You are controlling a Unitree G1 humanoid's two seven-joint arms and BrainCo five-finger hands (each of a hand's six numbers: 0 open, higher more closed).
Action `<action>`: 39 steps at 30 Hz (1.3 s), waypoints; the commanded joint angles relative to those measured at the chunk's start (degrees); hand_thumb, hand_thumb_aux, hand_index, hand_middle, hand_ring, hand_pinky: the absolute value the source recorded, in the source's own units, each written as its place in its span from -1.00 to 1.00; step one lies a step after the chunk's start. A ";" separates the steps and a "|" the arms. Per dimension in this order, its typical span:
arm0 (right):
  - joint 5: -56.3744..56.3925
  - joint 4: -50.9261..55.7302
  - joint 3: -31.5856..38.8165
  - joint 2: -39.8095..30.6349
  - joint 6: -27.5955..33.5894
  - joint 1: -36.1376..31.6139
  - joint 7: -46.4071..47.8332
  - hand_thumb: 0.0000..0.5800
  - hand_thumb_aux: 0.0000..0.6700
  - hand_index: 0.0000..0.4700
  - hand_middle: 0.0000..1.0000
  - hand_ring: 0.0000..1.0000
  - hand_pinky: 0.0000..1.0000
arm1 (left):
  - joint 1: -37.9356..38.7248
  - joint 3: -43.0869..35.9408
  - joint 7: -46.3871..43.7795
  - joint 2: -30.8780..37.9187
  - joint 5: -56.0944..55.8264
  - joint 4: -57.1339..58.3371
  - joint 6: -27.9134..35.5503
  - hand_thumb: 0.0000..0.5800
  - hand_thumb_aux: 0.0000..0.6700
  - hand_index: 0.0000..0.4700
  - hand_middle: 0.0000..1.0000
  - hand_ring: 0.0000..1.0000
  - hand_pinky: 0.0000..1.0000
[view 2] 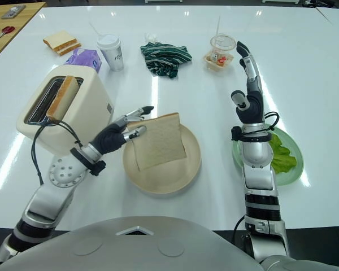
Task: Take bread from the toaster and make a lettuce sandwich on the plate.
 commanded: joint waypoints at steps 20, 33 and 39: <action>-0.36 -6.66 -4.66 -4.35 2.99 0.59 2.59 -1.00 -1.00 -1.00 -1.00 -1.00 -1.00 | -2.33 -2.07 1.23 -2.08 18.58 9.90 -5.42 -1.00 -1.00 -1.00 -1.00 -1.00 -1.00; -47.44 35.21 -7.85 -43.15 -14.77 7.84 -30.16 -1.00 -1.00 -1.00 -1.00 -1.00 -1.00 | -5.61 4.98 10.17 -8.45 18.25 4.48 -11.79 -1.00 -1.00 -1.00 -1.00 -1.00 -1.00; -58.22 47.95 6.33 -48.68 -11.95 4.71 -46.94 -1.00 -1.00 -1.00 -1.00 -1.00 -1.00 | -5.90 7.05 10.54 -8.60 18.35 6.45 -13.72 -1.00 -1.00 -1.00 -1.00 -1.00 -1.00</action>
